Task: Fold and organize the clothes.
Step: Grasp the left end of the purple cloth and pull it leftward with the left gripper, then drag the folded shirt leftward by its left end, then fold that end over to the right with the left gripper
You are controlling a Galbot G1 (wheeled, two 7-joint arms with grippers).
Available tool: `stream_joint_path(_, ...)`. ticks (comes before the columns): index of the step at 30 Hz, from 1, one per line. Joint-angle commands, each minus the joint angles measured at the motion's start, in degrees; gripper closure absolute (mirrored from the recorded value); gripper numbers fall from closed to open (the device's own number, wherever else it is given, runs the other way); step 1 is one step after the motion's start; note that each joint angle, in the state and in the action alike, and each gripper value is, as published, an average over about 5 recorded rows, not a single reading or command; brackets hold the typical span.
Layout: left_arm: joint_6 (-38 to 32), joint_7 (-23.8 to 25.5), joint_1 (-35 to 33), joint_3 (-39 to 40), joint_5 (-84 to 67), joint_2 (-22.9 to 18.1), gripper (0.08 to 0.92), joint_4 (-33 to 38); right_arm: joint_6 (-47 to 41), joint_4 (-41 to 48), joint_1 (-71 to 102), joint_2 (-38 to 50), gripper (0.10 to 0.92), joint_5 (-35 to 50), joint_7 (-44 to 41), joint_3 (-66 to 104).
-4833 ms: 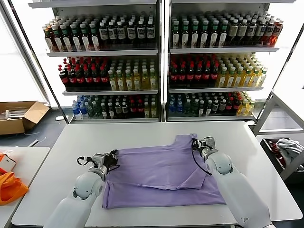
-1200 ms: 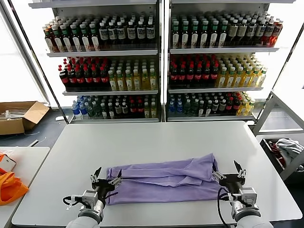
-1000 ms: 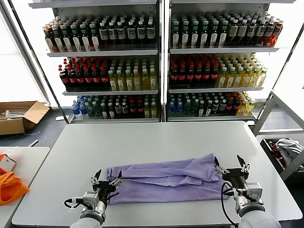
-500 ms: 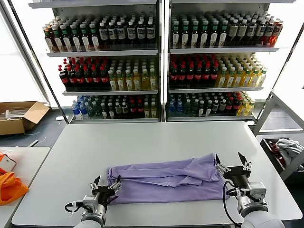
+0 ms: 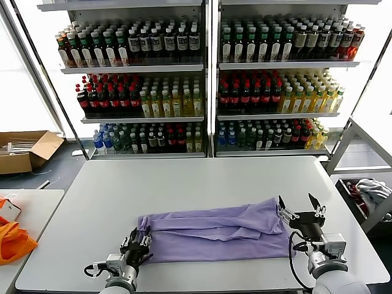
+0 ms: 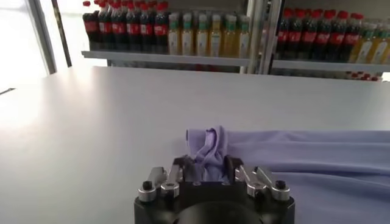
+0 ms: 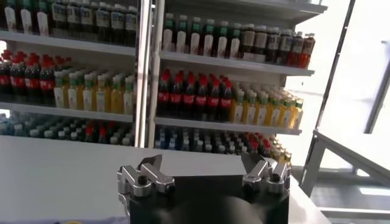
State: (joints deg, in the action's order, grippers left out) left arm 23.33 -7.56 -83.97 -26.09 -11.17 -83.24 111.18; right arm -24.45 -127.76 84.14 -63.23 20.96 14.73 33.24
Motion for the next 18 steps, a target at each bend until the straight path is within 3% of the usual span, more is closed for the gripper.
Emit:
stream_joint_path(1, -0.7, 0.8, 0.1, -0.2, -0.3, -0.3, 0.657, -0.8, -0.1, 0.7, -1.3, 0.2, 0.203, 0.4, 0.0, 0.1)
stream_joint_path(9, -0.2, 1.8, 1.1, -7.1, -2.2, 4.6, 0.88, 3.3, -0.4, 0.8, -2.5, 1.1, 0.203, 1.4, 0.0, 0.1)
stream_joint_path(18, 0.4, 4.3, -0.8, -25.7, -5.6, 18.7, 0.907, 6.3, -0.2, 1.4, -4.0, 1.3, 0.203, 2.6, 0.1, -0.2)
